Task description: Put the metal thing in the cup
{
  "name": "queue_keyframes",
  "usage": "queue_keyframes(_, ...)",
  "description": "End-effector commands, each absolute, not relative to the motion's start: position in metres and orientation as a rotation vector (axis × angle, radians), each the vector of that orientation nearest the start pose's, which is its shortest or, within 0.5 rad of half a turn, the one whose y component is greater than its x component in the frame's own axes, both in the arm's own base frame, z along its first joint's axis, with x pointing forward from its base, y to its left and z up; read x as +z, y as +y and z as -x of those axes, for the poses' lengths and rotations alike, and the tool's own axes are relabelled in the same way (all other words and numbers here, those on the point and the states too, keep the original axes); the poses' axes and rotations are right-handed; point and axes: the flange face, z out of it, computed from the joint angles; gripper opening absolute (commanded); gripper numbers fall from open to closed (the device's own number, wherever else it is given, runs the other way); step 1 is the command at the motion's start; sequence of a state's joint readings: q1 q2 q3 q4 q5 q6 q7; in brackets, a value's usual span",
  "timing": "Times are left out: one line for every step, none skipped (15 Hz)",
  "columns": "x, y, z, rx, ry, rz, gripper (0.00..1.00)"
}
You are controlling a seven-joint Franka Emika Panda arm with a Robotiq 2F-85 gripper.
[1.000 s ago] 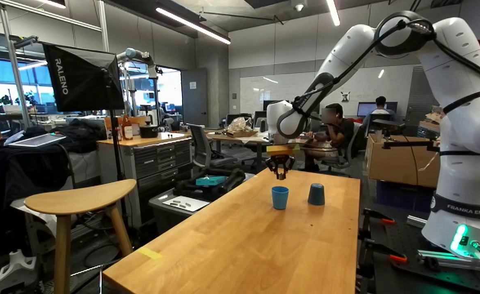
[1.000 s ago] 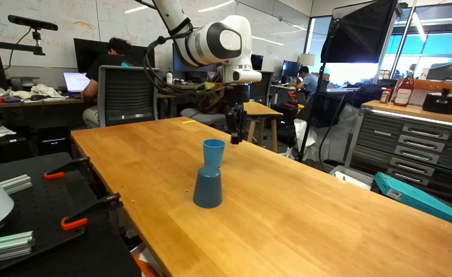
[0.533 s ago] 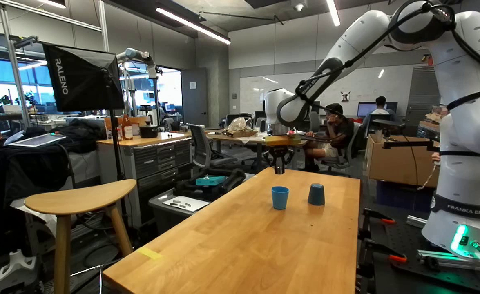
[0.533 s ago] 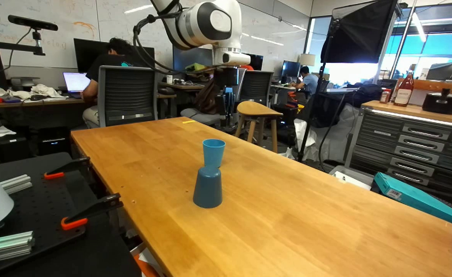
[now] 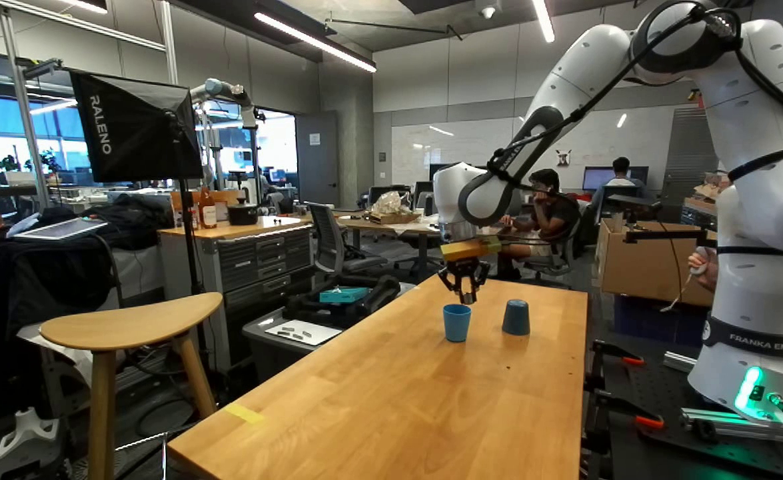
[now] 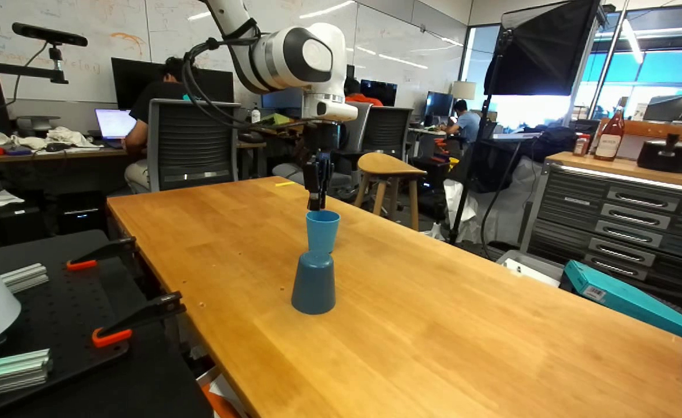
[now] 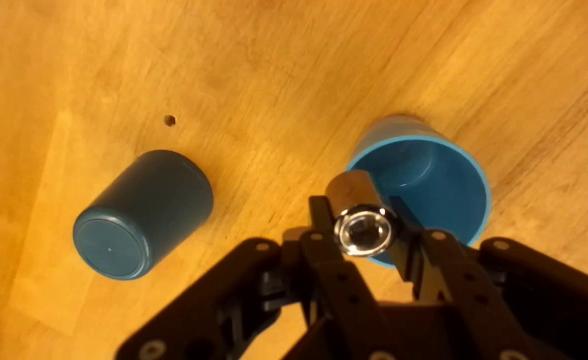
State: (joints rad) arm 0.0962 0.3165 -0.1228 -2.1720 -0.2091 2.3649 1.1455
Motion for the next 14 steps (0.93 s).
queue_keyframes(0.229, -0.016, -0.557, -0.069, 1.658, 2.952, 0.10)
queue_keyframes(0.226, -0.016, -0.559, -0.095, 1.661, 2.955, 0.10)
queue_keyframes(0.224, -0.016, -0.561, -0.117, 1.662, 2.959, 0.10)
queue_keyframes(0.222, -0.016, -0.563, -0.133, 1.668, 2.956, 0.10)
queue_keyframes(0.220, -0.016, -0.564, -0.142, 1.676, 2.949, 0.10)
queue_keyframes(0.218, -0.015, -0.565, -0.146, 1.684, 2.943, 0.10)
queue_keyframes(0.216, -0.014, -0.565, -0.147, 1.690, 2.937, 0.10)
queue_keyframes(0.215, -0.013, -0.566, -0.147, 1.694, 2.931, 0.10)
queue_keyframes(0.214, -0.012, -0.566, -0.147, 1.697, 2.928, 0.10)
queue_keyframes(0.212, -0.012, -0.566, -0.151, 1.698, 2.925, 0.10)
queue_keyframes(0.212, -0.012, -0.566, -0.150, 1.702, 2.921, 0.10)
queue_keyframes(0.210, -0.012, -0.566, -0.145, 1.706, 2.913, 0.10)
queue_keyframes(0.208, -0.012, -0.565, -0.148, 1.708, 2.909, 0.10)
queue_keyframes(0.206, -0.012, -0.565, -0.151, 1.712, 2.902, 0.10)
